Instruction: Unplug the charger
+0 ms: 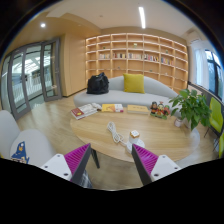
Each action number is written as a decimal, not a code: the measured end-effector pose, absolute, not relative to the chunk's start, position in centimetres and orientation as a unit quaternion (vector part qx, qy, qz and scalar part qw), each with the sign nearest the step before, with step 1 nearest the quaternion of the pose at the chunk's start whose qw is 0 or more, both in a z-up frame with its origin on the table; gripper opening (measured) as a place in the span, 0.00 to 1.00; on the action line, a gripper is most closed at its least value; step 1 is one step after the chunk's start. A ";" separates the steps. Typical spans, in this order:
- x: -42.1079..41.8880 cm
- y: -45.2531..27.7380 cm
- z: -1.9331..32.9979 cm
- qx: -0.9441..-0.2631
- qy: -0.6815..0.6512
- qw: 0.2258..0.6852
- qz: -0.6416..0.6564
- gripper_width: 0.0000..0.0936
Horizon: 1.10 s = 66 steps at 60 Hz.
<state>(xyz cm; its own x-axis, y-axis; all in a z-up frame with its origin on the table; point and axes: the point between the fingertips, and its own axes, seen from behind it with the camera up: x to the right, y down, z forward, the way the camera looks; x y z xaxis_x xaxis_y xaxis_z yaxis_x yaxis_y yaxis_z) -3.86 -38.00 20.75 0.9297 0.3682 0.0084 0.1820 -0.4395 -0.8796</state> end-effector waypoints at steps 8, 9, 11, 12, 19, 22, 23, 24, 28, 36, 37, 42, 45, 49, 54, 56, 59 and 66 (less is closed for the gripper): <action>-2.7 -38.1 18.1 -0.856 -0.160 0.483 0.091 0.91; -2.4 -37.4 17.2 -0.857 -0.159 0.482 0.091 0.91; -2.2 -37.4 16.5 -0.862 -0.157 0.475 0.088 0.91; -1.9 -37.0 15.9 -0.863 -0.156 0.472 0.086 0.91; 0.0 -33.8 11.5 -0.873 -0.141 0.463 0.066 0.91; 0.4 -32.2 10.6 -0.873 -0.131 0.465 0.061 0.91; 0.6 -31.4 10.1 -0.873 -0.128 0.467 0.059 0.91; 0.7 -30.6 9.7 -0.873 -0.125 0.468 0.057 0.91; 1.3 -27.1 8.0 -0.869 -0.111 0.479 0.052 0.91; 1.2 -21.4 5.8 -0.862 -0.087 0.497 0.049 0.91; 1.0 -20.8 5.6 -0.861 -0.084 0.500 0.049 0.91; 0.9 -17.8 4.4 -0.857 -0.073 0.508 0.045 0.90; 0.7 -16.2 3.7 -0.855 -0.068 0.512 0.043 0.89; 0.2 -14.7 3.0 -0.853 -0.068 0.517 0.042 0.84; 0.1 -13.2 2.5 -0.845 -0.067 0.529 0.033 0.66; 0.1 -12.9 2.5 -0.841 -0.065 0.535 0.032 0.59; 0.5 -12.4 2.5 -0.837 -0.055 0.544 0.022 0.46; 0.5 -12.5 2.5 -0.836 -0.058 0.545 0.029 0.34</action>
<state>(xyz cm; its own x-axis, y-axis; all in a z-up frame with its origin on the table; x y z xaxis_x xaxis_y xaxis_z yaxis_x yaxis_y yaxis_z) 0.52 -12.51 2.52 0.9917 0.1281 0.0143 0.0648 -0.3994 -0.9145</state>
